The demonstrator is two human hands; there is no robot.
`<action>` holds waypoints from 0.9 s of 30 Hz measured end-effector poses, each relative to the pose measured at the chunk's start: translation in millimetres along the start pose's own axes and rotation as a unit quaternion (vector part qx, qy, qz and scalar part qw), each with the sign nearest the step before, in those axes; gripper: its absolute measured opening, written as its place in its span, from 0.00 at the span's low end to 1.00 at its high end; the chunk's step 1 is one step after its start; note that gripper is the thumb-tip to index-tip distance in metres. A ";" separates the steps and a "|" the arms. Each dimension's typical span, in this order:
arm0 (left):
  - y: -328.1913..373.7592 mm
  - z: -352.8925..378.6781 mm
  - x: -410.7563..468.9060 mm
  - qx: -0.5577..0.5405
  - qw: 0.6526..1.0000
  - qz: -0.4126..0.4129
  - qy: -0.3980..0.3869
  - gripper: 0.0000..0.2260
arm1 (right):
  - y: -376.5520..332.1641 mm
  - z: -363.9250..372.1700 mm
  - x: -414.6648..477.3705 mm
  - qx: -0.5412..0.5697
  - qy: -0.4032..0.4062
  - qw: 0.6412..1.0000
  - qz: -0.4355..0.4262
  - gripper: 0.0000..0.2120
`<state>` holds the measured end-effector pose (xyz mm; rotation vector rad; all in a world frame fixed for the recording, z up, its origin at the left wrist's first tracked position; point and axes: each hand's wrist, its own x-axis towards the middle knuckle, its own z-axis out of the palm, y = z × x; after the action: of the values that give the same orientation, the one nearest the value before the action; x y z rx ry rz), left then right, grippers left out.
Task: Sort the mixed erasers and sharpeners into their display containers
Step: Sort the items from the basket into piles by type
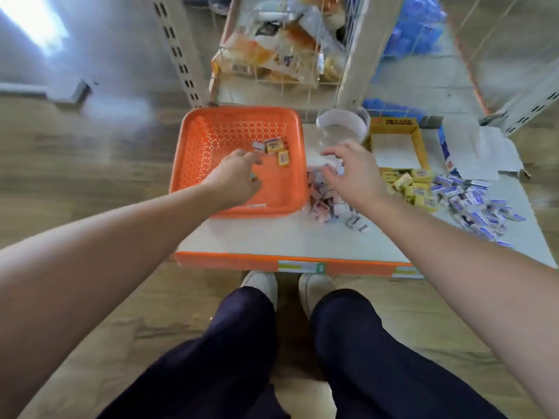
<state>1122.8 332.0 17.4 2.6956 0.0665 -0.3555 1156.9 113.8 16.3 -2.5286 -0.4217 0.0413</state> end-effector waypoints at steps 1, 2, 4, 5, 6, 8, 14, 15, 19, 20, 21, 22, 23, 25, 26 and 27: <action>-12.0 -1.7 0.0 -0.009 1.000 -0.015 0.007 0.20 | -8.2 8.8 5.0 0.001 -0.005 1.000 -0.009 0.15; -23.0 -3.4 0.0 -0.016 0.999 -0.029 0.013 0.20 | -15.7 17.6 9.2 0.003 -0.011 1.000 -0.022 0.14; -43.2 -7.2 0.6 -0.025 0.998 -0.049 0.023 0.21 | -27.6 34.8 16.6 0.004 -0.033 0.998 -0.051 0.14; -51.6 -8.7 1.0 -0.028 0.998 -0.056 0.029 0.21 | -31.7 41.9 20.4 -0.001 -0.047 0.997 -0.059 0.14; -58.5 -9.4 1.4 -0.029 0.997 -0.061 0.032 0.21 | -35.0 47.7 24.3 -0.009 -0.057 0.996 -0.066 0.14; -68.5 -7.6 2.1 -0.033 0.997 -0.063 0.032 0.21 | -38.1 58.3 31.7 -0.032 -0.068 0.994 -0.077 0.14; -84.0 12.9 13.9 -0.011 0.997 -0.068 -0.041 0.23 | -31.6 90.3 39.8 -0.141 -0.193 0.961 -0.139 0.21; -83.4 13.6 17.1 0.011 0.995 -0.066 -0.069 0.25 | -32.3 91.8 44.0 -0.161 -0.222 0.951 -0.144 0.23; -79.8 11.5 30.2 0.104 0.981 -0.062 -0.154 0.27 | -38.7 97.8 63.2 -0.220 -0.332 0.906 -0.145 0.28; -80.3 13.0 32.9 0.120 0.977 -0.058 -0.167 0.25 | -39.0 100.4 64.1 -0.224 -0.343 0.901 -0.141 0.29; -80.2 14.8 34.1 0.133 0.973 -0.057 -0.178 0.23 | -39.0 103.9 63.7 -0.220 -0.350 0.900 -0.136 0.29; -80.6 16.7 33.8 0.141 0.972 -0.058 -0.181 0.22 | -39.2 107.8 61.4 -0.209 -0.353 0.902 -0.132 0.29; -80.7 19.4 32.9 0.143 0.972 -0.059 -0.178 0.21 | -39.3 111.9 58.7 -0.198 -0.352 0.905 -0.130 0.28; -81.3 26.5 28.6 0.126 0.977 -0.064 -0.157 0.20 | -38.5 119.3 53.3 -0.187 -0.332 0.915 -0.129 0.26; -81.3 30.7 25.2 0.106 0.981 -0.070 -0.144 0.21 | -37.4 122.1 50.0 -0.190 -0.315 0.921 -0.130 0.25; -81.5 35.2 22.0 0.078 0.985 -0.078 -0.129 0.22 | -35.8 125.0 46.4 -0.195 -0.298 0.926 -0.128 0.24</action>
<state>1127.5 391.6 -51.8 2.7785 0.1824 -0.7856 1175.7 222.9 -66.1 -2.7849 -1.0913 0.7028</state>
